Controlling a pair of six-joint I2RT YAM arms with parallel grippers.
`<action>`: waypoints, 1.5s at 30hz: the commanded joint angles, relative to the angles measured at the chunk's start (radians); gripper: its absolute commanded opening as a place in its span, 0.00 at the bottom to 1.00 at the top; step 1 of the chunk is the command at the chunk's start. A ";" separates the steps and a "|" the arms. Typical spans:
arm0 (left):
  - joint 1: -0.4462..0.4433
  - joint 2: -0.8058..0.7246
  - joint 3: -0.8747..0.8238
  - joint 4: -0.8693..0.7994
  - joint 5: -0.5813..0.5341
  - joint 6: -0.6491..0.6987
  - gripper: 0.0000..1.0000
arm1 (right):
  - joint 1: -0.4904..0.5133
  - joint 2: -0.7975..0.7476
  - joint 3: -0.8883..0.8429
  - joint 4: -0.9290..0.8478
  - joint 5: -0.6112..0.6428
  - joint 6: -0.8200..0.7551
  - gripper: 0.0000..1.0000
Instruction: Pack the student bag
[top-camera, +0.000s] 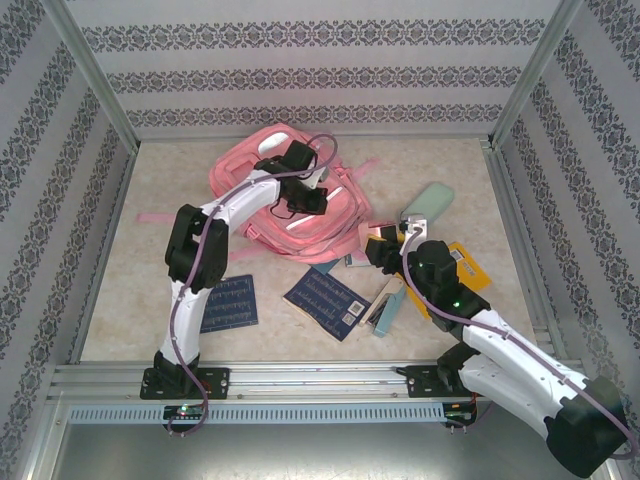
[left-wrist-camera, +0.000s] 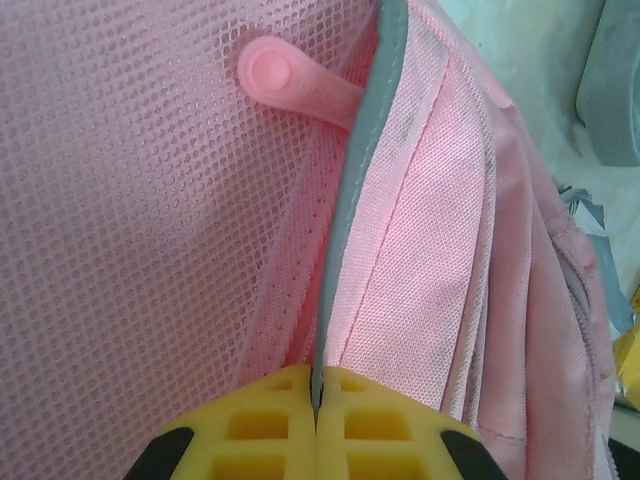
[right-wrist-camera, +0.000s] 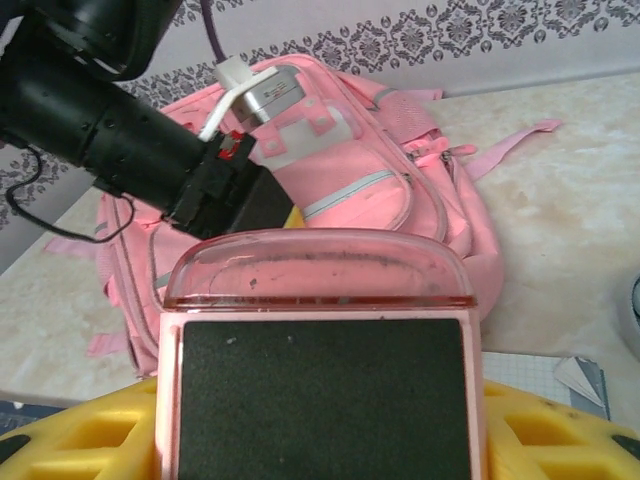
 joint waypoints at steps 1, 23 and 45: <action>-0.004 0.000 0.083 -0.071 -0.011 0.007 0.00 | -0.017 -0.011 0.047 -0.039 -0.014 0.022 0.12; 0.194 -0.292 0.285 -0.201 0.171 -0.007 0.00 | -0.057 0.462 0.384 0.101 -0.253 0.507 0.08; 0.208 -0.265 0.373 -0.061 0.363 -0.077 0.00 | 0.120 1.357 0.971 0.584 -0.361 1.022 0.39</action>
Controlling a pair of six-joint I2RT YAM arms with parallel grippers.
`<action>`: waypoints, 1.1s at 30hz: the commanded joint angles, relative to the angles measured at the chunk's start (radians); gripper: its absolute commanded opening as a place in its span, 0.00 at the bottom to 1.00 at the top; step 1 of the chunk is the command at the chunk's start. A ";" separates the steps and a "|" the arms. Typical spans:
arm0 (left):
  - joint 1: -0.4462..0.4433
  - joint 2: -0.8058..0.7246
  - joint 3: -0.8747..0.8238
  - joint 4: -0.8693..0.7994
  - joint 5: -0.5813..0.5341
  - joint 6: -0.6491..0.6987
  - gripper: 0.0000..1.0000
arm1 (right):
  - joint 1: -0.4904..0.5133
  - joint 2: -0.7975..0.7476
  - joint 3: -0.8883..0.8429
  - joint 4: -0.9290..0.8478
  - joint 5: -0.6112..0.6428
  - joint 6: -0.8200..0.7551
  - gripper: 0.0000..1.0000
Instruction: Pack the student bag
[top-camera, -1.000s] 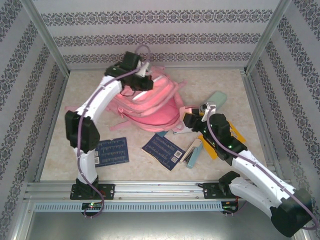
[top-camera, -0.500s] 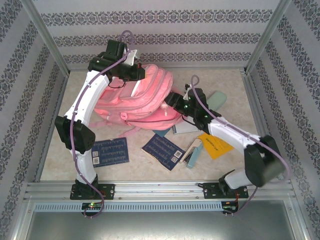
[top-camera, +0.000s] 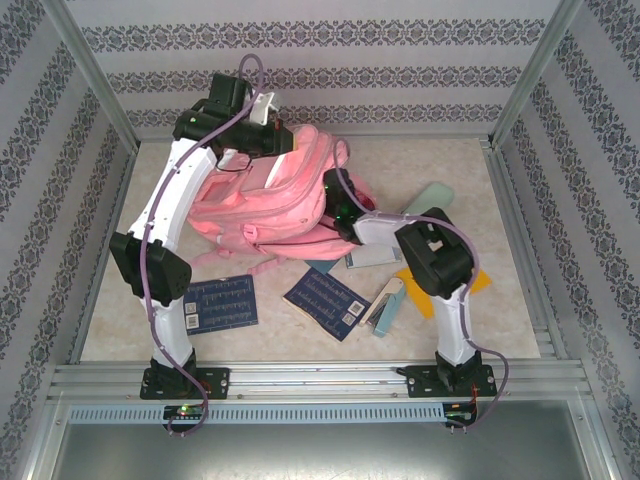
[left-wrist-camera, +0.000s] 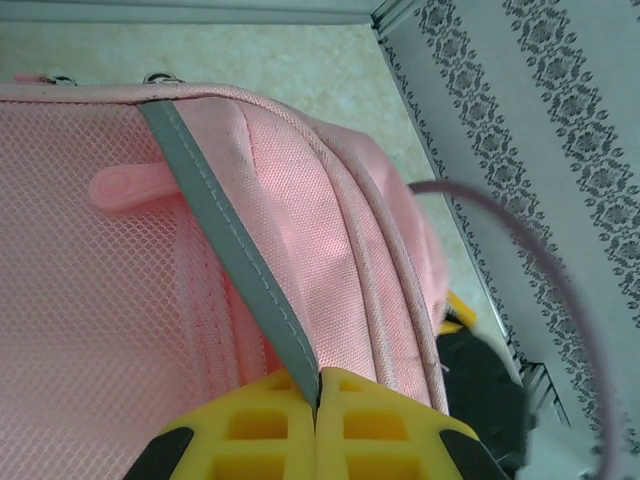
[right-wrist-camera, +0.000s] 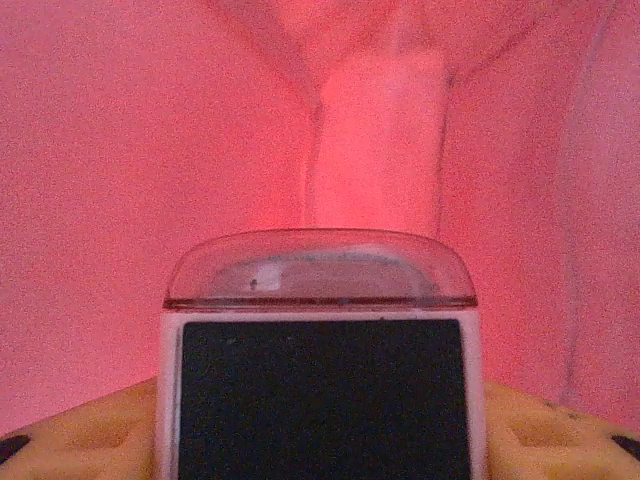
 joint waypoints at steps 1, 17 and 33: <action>0.003 0.000 0.076 0.155 0.105 -0.031 0.00 | 0.083 0.055 0.112 0.029 0.050 -0.008 0.47; 0.139 0.004 -0.005 0.241 0.170 -0.129 0.00 | 0.063 -0.155 -0.138 0.107 0.209 -0.200 0.98; 0.147 -0.097 -0.386 0.508 0.214 -0.238 0.00 | -0.100 -0.569 -0.489 0.094 0.157 -0.283 0.98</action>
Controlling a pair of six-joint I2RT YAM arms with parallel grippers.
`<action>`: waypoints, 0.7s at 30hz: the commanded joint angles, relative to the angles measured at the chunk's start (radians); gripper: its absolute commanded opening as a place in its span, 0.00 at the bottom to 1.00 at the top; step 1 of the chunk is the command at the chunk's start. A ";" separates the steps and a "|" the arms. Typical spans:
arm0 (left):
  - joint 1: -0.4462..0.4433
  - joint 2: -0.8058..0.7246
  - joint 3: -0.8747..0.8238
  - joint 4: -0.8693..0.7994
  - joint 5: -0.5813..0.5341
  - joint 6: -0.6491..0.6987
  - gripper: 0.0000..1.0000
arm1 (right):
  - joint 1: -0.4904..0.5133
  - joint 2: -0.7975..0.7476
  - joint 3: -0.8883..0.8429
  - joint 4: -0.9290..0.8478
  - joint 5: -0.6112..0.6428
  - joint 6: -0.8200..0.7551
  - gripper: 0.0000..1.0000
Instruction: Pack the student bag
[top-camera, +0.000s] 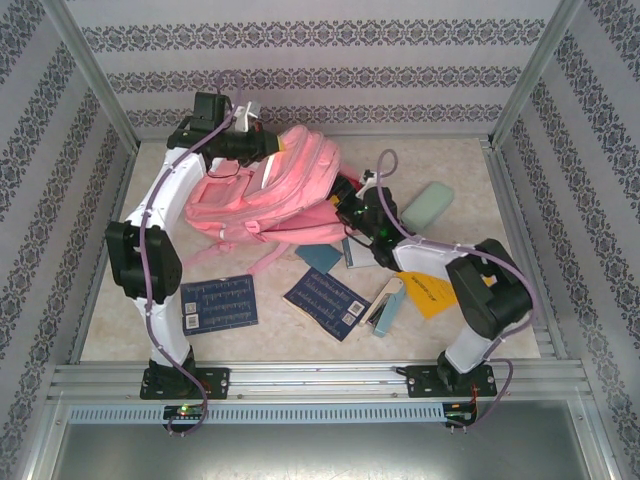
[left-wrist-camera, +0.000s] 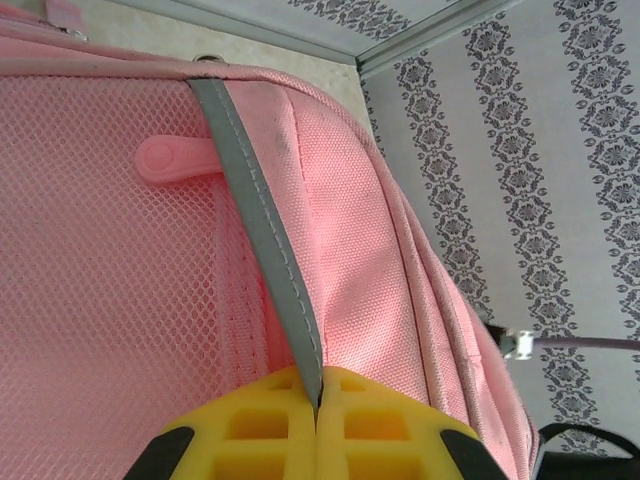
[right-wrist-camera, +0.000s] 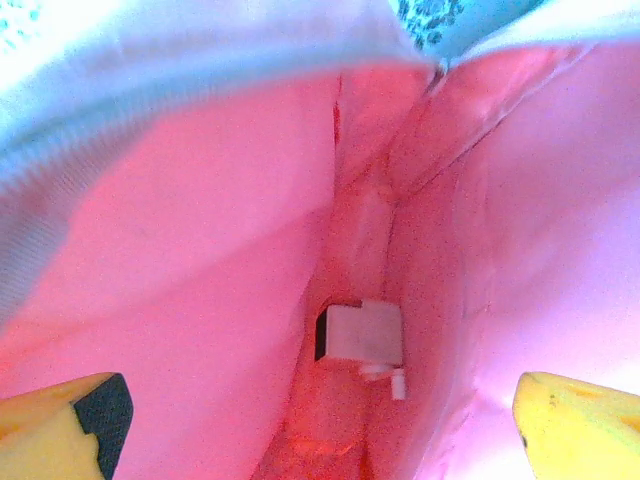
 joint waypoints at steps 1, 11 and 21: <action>0.012 -0.081 -0.075 0.159 0.018 -0.054 0.00 | -0.018 -0.107 -0.010 0.011 -0.056 -0.088 0.98; -0.002 -0.158 -0.246 0.232 0.040 -0.081 0.03 | -0.007 0.012 0.079 0.111 -0.239 -0.072 0.91; -0.098 -0.246 -0.161 -0.184 -0.316 0.164 0.46 | -0.010 0.111 0.101 0.354 -0.286 0.117 0.58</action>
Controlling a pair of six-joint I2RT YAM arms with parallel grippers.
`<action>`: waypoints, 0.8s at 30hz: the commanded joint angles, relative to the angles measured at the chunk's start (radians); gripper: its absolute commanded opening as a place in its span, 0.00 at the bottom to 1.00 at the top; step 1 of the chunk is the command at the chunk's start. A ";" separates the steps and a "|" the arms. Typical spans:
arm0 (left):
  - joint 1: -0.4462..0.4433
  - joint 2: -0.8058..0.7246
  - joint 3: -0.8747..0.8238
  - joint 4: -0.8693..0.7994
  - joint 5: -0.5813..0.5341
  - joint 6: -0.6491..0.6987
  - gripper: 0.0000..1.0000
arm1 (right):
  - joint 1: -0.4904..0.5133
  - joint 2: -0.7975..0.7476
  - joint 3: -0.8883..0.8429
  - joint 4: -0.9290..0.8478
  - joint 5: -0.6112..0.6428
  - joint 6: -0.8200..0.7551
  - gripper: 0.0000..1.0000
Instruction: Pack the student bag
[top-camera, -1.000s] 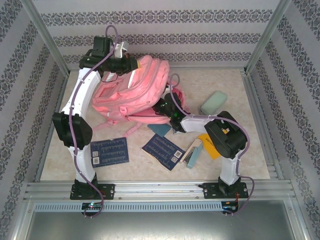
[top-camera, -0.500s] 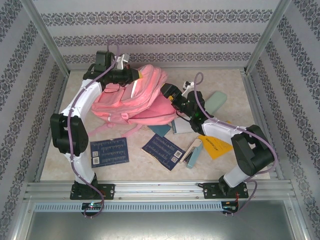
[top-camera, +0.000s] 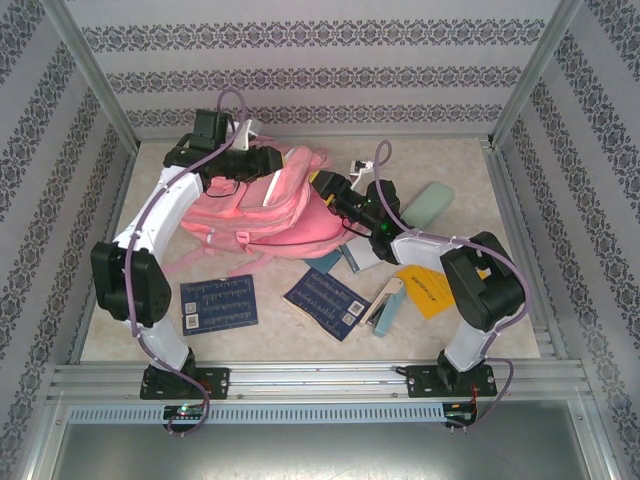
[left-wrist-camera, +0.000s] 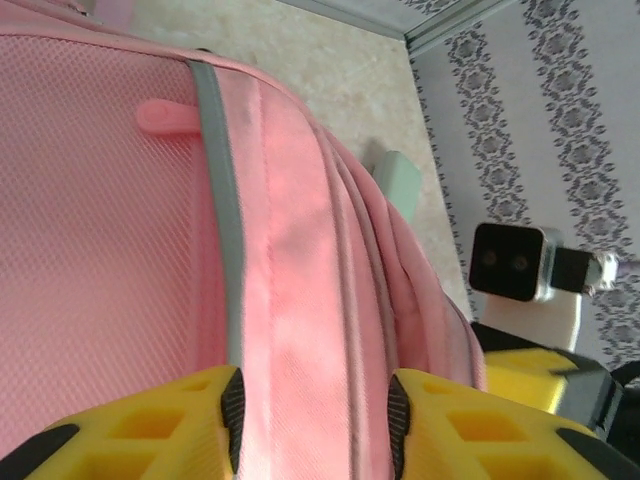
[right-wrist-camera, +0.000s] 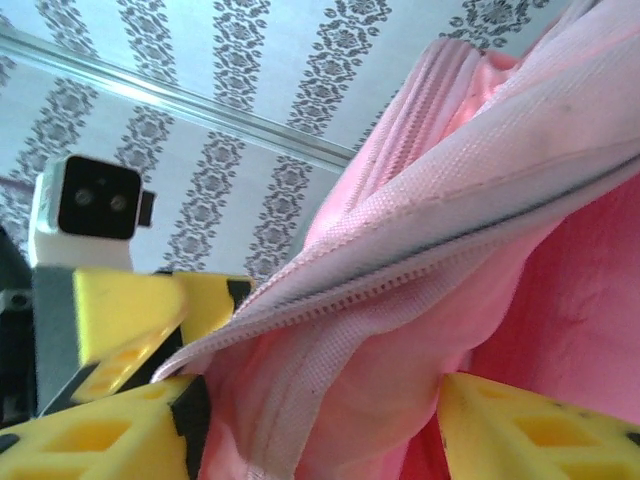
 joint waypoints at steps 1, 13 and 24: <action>-0.044 -0.068 0.037 -0.153 -0.166 0.112 0.47 | 0.007 0.025 0.036 0.199 -0.034 0.089 0.56; -0.267 -0.160 -0.038 -0.217 -0.427 0.232 0.61 | 0.003 0.041 0.021 0.265 -0.021 0.172 0.45; -0.329 -0.080 -0.024 -0.180 -0.524 0.268 0.62 | 0.008 0.036 0.008 0.264 -0.012 0.191 0.38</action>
